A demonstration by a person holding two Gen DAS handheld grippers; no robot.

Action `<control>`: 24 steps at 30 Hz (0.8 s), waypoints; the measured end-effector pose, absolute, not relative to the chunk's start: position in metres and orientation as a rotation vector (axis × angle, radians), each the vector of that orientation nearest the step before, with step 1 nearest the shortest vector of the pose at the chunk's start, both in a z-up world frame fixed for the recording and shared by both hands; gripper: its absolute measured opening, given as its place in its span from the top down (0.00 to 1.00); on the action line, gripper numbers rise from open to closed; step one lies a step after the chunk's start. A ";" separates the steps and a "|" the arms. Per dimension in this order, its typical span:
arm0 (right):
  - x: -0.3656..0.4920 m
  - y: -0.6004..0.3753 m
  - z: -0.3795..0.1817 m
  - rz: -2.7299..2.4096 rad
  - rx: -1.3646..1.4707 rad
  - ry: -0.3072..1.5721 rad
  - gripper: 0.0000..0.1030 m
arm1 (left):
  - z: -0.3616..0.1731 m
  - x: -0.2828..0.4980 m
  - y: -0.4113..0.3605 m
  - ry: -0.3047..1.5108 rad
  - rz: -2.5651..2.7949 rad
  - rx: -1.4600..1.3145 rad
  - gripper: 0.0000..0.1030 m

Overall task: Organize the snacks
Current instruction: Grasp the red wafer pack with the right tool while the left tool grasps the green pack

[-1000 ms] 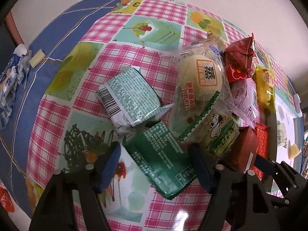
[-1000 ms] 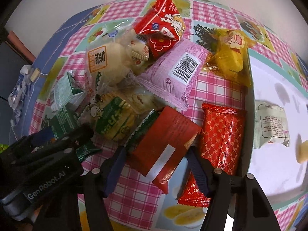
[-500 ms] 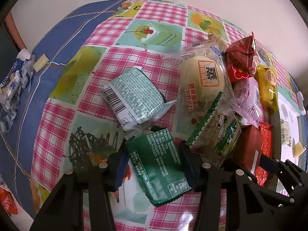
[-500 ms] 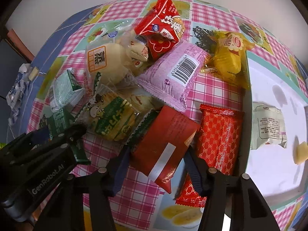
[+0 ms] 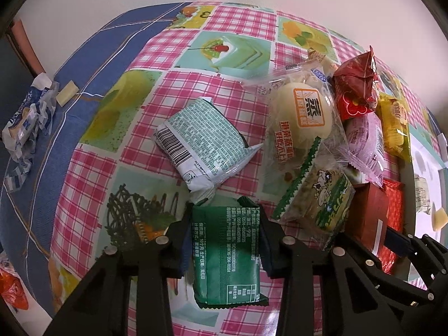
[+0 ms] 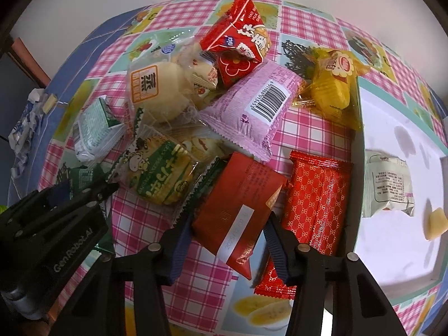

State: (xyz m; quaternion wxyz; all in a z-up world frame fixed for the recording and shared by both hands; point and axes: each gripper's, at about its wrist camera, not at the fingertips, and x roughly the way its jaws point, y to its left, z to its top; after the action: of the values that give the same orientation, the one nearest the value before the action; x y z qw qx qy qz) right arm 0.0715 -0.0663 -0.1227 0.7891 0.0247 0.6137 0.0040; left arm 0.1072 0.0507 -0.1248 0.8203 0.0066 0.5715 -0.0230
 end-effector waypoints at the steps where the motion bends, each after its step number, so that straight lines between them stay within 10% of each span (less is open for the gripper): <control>1: 0.071 -0.065 -0.123 0.009 0.053 1.322 0.48 | -0.125 0.107 0.049 1.216 -0.047 0.016 0.60; 24: 0.069 -0.066 -0.109 0.060 0.078 1.315 0.55 | -0.117 0.097 0.069 1.247 -0.057 -0.079 0.61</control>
State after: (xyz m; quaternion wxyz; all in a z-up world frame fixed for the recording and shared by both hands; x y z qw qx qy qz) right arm 0.0690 -0.0660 -0.1089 0.7904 0.0361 0.6109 0.0279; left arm 0.0968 0.0685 -0.1169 0.8106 -0.0372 0.5838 -0.0269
